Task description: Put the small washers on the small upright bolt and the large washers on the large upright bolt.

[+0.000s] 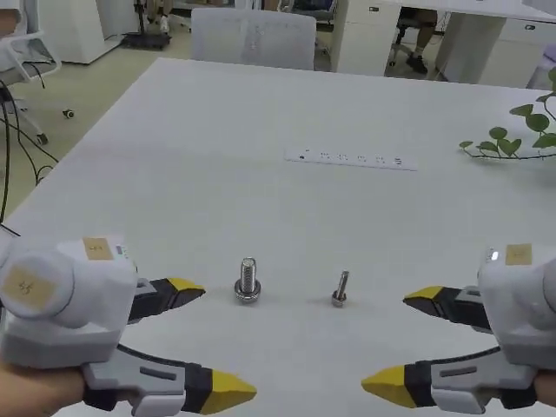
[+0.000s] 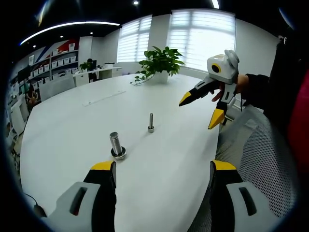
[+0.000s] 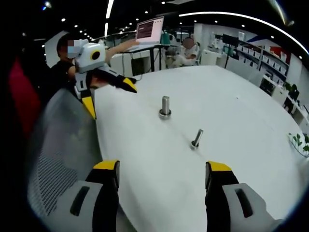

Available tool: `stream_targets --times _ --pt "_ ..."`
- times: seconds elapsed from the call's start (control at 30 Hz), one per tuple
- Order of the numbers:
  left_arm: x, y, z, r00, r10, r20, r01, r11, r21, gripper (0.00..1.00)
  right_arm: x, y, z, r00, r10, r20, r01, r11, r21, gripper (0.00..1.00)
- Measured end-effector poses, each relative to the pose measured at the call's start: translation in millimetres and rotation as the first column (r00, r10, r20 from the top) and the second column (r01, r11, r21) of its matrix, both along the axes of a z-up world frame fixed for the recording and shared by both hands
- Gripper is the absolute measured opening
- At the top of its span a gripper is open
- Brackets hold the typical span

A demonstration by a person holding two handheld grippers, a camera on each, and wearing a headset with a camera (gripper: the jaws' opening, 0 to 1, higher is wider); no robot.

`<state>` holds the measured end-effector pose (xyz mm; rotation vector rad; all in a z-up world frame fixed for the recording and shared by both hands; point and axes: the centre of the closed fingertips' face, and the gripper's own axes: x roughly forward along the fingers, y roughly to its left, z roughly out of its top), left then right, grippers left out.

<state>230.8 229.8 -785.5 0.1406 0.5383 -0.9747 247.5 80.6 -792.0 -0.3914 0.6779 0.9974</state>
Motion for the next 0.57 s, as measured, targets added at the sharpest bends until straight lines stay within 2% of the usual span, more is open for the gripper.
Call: stream_targets --times 0.57 --pt "-0.4 -2.7 -6.8 1.0 -0.012 -0.018 0.012 1.0 -0.015 0.79 -4.4 -4.0 -3.7 1.0 -0.027 -0.012 0.027 1.0 -0.014 0.73"
